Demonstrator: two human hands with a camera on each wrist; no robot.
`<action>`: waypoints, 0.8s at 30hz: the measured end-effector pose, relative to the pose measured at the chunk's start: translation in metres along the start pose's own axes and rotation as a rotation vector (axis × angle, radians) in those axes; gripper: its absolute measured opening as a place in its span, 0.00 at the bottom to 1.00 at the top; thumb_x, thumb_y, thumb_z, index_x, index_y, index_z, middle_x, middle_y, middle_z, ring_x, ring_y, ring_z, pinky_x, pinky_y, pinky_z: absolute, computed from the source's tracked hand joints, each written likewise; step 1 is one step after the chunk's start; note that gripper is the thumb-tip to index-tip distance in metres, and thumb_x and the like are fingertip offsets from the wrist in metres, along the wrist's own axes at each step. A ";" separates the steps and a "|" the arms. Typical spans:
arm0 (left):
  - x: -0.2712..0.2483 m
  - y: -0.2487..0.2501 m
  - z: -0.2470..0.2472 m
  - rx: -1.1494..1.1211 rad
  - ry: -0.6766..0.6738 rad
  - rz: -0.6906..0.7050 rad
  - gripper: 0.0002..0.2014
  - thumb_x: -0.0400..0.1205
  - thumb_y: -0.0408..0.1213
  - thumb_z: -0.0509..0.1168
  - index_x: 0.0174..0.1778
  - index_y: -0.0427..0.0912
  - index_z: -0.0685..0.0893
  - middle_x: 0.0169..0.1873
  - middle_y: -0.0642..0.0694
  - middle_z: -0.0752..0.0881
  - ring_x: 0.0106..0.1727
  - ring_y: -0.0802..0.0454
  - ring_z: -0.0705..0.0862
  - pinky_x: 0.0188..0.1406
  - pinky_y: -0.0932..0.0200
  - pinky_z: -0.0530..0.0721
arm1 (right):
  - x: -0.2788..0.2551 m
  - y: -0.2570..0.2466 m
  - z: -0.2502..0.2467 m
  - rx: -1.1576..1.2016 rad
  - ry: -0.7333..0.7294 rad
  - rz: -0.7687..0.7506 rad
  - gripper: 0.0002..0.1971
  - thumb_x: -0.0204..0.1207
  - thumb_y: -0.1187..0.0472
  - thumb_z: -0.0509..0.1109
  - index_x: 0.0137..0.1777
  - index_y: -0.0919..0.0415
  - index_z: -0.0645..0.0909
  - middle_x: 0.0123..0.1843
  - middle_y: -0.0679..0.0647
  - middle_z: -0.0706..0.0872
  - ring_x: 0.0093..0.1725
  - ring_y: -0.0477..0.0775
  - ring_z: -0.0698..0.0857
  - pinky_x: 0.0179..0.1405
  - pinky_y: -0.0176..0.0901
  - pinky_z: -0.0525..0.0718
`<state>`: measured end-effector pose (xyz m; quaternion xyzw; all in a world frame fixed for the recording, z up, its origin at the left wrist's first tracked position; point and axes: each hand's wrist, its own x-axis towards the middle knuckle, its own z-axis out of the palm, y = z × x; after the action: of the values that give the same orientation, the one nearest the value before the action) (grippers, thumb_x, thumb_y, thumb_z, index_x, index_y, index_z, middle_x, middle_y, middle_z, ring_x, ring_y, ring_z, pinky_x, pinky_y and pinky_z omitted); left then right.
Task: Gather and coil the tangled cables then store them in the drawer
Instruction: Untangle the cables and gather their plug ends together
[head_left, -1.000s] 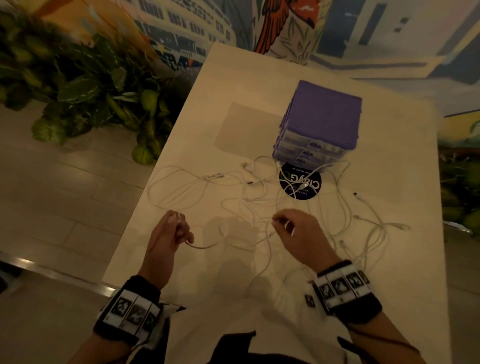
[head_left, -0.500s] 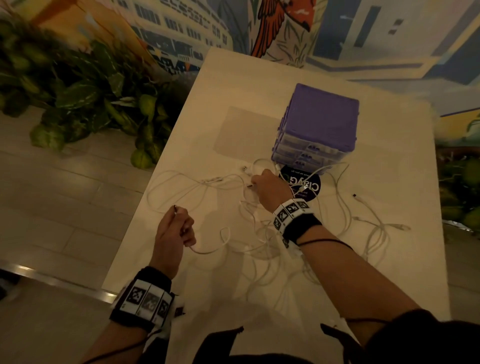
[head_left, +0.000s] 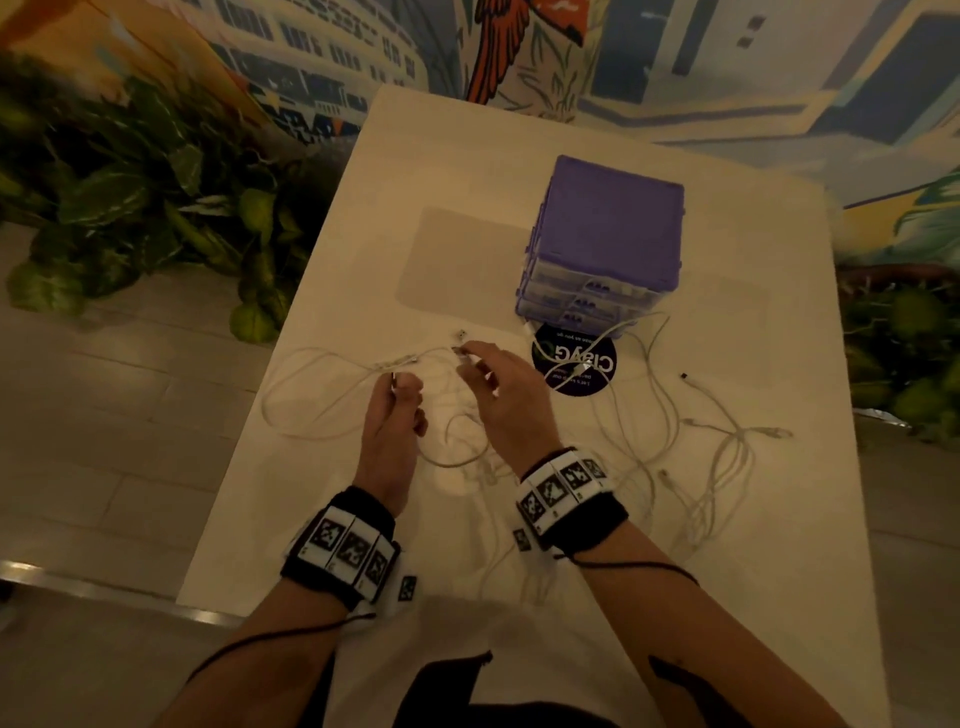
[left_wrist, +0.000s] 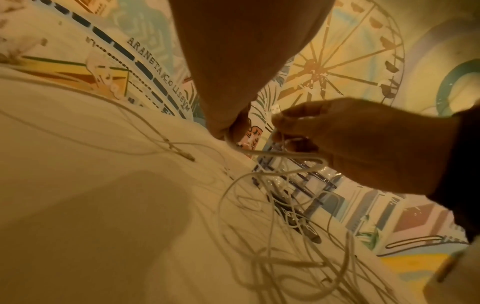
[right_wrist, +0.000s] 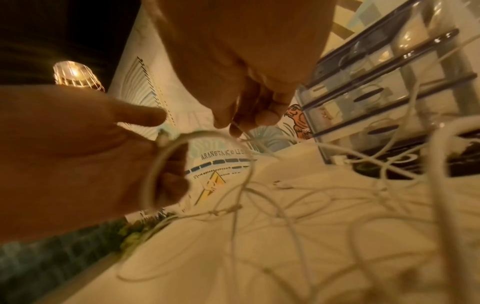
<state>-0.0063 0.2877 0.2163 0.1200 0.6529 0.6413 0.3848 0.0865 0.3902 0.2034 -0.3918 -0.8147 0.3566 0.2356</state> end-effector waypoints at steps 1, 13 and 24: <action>0.001 0.001 0.005 0.002 -0.017 0.004 0.11 0.88 0.44 0.55 0.48 0.41 0.74 0.37 0.48 0.72 0.33 0.56 0.69 0.38 0.57 0.71 | -0.004 -0.008 0.000 0.067 0.009 0.041 0.12 0.80 0.56 0.69 0.59 0.60 0.80 0.43 0.56 0.89 0.41 0.54 0.85 0.41 0.43 0.82; 0.006 -0.010 0.006 0.085 -0.114 0.033 0.11 0.89 0.43 0.54 0.42 0.45 0.74 0.38 0.43 0.75 0.42 0.49 0.73 0.43 0.52 0.74 | -0.034 -0.035 0.008 0.292 -0.095 0.105 0.09 0.78 0.70 0.66 0.56 0.65 0.84 0.47 0.59 0.91 0.45 0.54 0.89 0.46 0.50 0.87; 0.005 -0.017 -0.031 -0.062 -0.010 -0.018 0.13 0.90 0.43 0.52 0.39 0.49 0.70 0.27 0.53 0.70 0.29 0.53 0.70 0.40 0.49 0.76 | 0.017 0.012 -0.048 -0.015 -0.200 0.143 0.04 0.78 0.67 0.68 0.48 0.64 0.84 0.43 0.54 0.88 0.39 0.47 0.82 0.41 0.29 0.80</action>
<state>-0.0244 0.2655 0.1952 0.1054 0.6320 0.6570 0.3974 0.1142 0.4282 0.2263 -0.4133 -0.8067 0.4037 0.1243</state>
